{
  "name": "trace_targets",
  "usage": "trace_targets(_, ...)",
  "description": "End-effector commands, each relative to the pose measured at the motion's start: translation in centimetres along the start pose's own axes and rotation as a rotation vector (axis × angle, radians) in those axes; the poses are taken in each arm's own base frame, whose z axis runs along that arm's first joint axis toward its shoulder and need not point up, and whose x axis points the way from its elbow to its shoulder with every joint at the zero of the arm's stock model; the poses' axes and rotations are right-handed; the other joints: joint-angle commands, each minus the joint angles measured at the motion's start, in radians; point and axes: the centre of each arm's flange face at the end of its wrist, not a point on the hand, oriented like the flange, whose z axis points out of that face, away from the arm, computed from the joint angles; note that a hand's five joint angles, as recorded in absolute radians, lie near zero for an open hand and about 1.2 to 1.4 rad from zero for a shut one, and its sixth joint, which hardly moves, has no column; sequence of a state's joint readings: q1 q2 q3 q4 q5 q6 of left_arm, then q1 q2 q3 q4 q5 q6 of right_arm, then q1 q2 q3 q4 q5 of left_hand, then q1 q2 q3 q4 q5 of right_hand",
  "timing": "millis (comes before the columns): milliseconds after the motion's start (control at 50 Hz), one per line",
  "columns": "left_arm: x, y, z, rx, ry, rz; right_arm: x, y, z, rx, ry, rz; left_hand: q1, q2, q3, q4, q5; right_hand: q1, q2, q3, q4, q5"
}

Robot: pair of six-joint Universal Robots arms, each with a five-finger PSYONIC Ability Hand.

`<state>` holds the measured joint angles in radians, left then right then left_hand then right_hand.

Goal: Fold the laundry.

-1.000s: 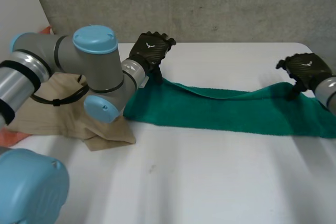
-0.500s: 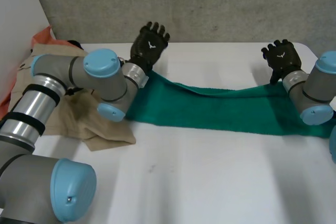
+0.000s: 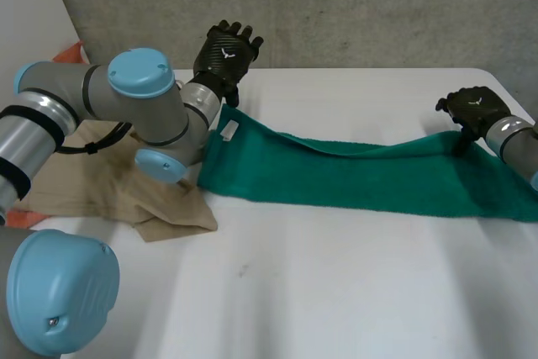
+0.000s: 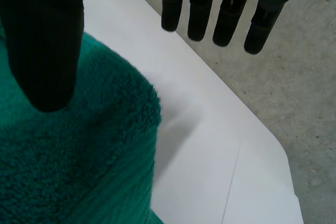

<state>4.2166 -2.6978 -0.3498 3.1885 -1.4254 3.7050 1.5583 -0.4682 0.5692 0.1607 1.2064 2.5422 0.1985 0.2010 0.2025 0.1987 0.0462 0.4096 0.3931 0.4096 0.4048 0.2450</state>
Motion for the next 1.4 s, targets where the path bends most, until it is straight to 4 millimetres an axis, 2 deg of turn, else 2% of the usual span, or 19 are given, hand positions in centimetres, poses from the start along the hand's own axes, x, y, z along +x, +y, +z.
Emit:
trace_targets(20, 0.1, 0.0, -0.5, -0.038, 0.012, -0.043, -0.6, 1.5, 1.6, 0.02, 0.0, -0.044, -0.024, -0.026, -0.028, -0.024, -0.046, 0.211, 0.228, 0.211, 0.216, 0.201)
trace_targets(140, -0.1, -0.4, -1.0, -0.054, 0.033, -0.094, -0.7, 2.3, 2.1, 0.013, -0.007, -0.041, -0.024, -0.026, -0.028, -0.024, -0.046, 0.436, 0.453, 0.436, 0.441, 0.426)
trace_targets(160, -0.1, -0.7, -1.1, -0.053, 0.039, -0.105, -0.6, 2.1, 1.9, 0.006, -0.021, -0.035, -0.024, -0.026, -0.028, -0.024, -0.046, 0.841, 0.858, 0.841, 0.846, 0.831)
trace_targets(180, -0.2, -0.9, -1.1, -0.05, 0.041, -0.11, -0.5, 2.0, 1.8, 0.005, -0.026, -0.031, -0.024, -0.026, -0.028, -0.024, -0.046, 0.985, 1.002, 0.985, 0.99, 0.975)
trace_targets(260, -0.4, -1.4, -1.3, -0.046, 0.041, -0.132, 0.2, -0.6, 0.2, -0.013, -0.056, -0.021, -0.024, -0.026, -0.028, -0.024, -0.046, 0.987, 1.003, 0.987, 0.991, 0.977)
trace_targets(380, -0.2, -2.0, -1.4, -0.052, 0.058, -0.18, 0.9, -8.3, -5.0, 0.026, -0.097, -0.028, -0.024, -0.026, -0.028, -0.024, -0.046, 0.987, 1.003, 0.987, 0.991, 0.977)
trace_targets(460, 0.5, -1.6, -1.6, -0.077, 0.093, -0.229, 0.9, -14.6, -9.9, 0.147, -0.091, -0.067, -0.024, -0.026, -0.028, -0.024, -0.046, 0.987, 1.003, 0.987, 0.991, 0.977)
trace_targets(600, 3.0, -1.0, -2.0, -0.111, 0.168, -0.258, -0.1, -21.8, -18.1, 0.345, -0.132, -0.061, -0.024, -0.026, -0.028, -0.024, -0.046, 0.987, 1.003, 0.987, 0.991, 0.977)
trace_targets(800, 4.8, -1.1, -1.9, -0.116, 0.169, -0.257, -0.6, -27.1, -27.0, 0.562, -0.216, 0.035, -0.024, -0.026, -0.028, -0.024, -0.046, 0.987, 1.003, 0.987, 0.991, 0.977)
trace_targets(840, 4.9, -1.3, -1.9, -0.118, 0.169, -0.263, -0.1, -27.7, -28.2, 0.601, -0.213, 0.055, 0.131, 0.129, 0.128, 0.131, 0.109, 0.987, 1.003, 0.987, 0.991, 0.977)
trace_targets(880, 5.3, -1.5, -2.1, -0.12, 0.187, -0.273, 0.5, -27.8, -28.6, 0.62, -0.203, 0.072, 0.287, 0.285, 0.283, 0.287, 0.265, 0.987, 1.003, 0.987, 0.991, 0.977)
trace_targets(980, 7.7, -2.9, -3.5, -0.127, 0.33, -0.335, 3.3, -27.4, -28.0, 0.646, -0.141, 0.154, 1.196, 1.194, 1.192, 1.196, 1.174, 0.987, 1.003, 0.987, 0.991, 0.977)
trace_targets(1040, 7.2, -3.6, -3.6, -0.138, 0.294, -0.34, 4.3, -26.1, -26.4, 0.627, -0.122, 0.181, 1.198, 1.195, 1.194, 1.198, 1.176, 0.987, 1.003, 0.987, 0.991, 0.977)
trace_targets(1100, 3.6, -4.2, -2.6, -0.119, 0.11, -0.319, 4.0, -24.9, -23.9, 0.608, -0.124, 0.189, 1.198, 1.195, 1.194, 1.198, 1.176, 0.987, 1.003, 0.987, 0.991, 0.977)
trace_targets(1200, -3.7, -7.7, -1.1, 0.039, -0.147, -0.306, 4.3, -22.7, -19.6, 0.523, -0.038, 0.177, 1.198, 1.195, 1.194, 1.198, 1.176, 0.987, 1.003, 0.987, 0.991, 0.977)
trace_targets(1300, -5.9, -10.1, -1.7, 0.101, -0.133, -0.324, 2.4, -22.3, -17.7, 0.499, -0.061, 0.157, 1.198, 1.195, 1.194, 1.198, 1.176, 0.987, 1.003, 0.987, 0.991, 0.977)
trace_targets(1360, -5.2, -10.1, -2.5, 0.067, -0.049, -0.369, 0.0, -23.1, -17.9, 0.516, -0.116, 0.147, 0.651, 0.649, 0.647, 0.651, 0.629, 0.987, 1.003, 0.987, 0.991, 0.977)
trace_targets(1380, -4.4, -9.7, -3.2, 0.025, 0.01, -0.399, -1.0, -23.5, -18.2, 0.525, -0.14, 0.143, 0.303, 0.301, 0.299, 0.303, 0.281, 0.987, 1.003, 0.987, 0.991, 0.977)
trace_targets(1400, -3.9, -9.4, -3.5, 0.001, 0.039, -0.412, -1.3, -23.7, -18.4, 0.532, -0.149, 0.143, 0.189, 0.187, 0.185, 0.189, 0.167, 0.987, 1.003, 0.987, 0.991, 0.977)
